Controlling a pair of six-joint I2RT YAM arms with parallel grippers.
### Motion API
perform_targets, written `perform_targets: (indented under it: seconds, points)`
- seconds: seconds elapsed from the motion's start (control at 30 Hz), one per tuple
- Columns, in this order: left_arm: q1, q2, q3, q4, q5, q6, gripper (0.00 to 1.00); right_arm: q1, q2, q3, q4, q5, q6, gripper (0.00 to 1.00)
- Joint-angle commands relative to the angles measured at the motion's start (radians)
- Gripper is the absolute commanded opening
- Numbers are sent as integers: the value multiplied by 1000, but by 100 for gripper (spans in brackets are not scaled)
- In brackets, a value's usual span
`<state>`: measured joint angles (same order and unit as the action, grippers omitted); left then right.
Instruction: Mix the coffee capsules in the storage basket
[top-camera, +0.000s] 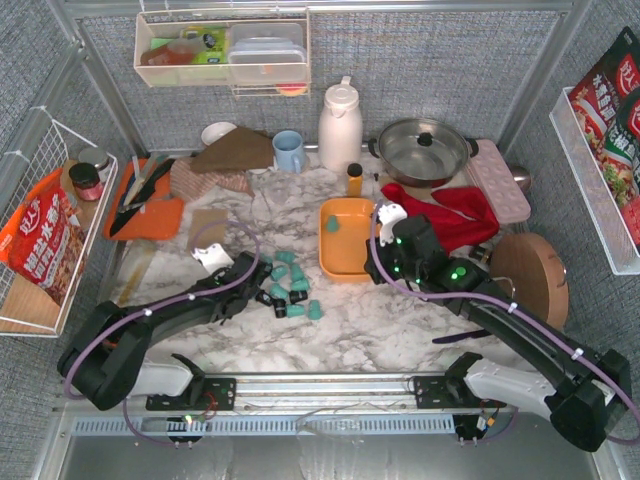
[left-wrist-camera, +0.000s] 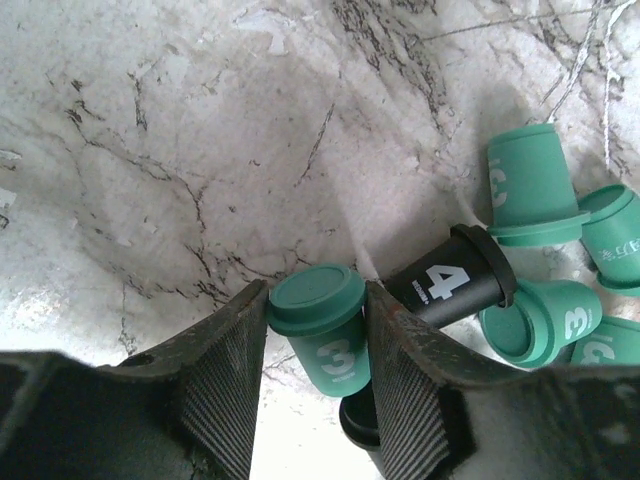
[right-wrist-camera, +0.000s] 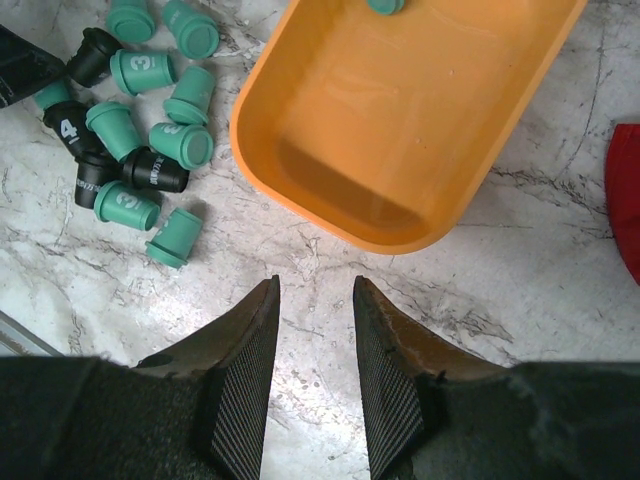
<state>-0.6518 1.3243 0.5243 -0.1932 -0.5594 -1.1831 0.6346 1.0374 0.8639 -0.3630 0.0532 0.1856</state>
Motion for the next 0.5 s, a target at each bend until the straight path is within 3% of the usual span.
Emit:
perform_targets:
  seconds: [0.0, 0.17, 0.33, 0.47]
  points:
    - [2, -4, -20, 39, -34, -1, 48, 2, -7, 2, -13, -5, 0, 40]
    - [3, -75, -45, 86, -60, 62, 30, 2, -1, 5, -15, -31, -11, 40]
    - [3, -216, -54, 211, 18, 293, 30, 2, 17, 18, -17, -88, -32, 41]
    - [3, -318, -56, 393, 226, 550, 39, 2, 38, 48, -12, -155, -62, 42]
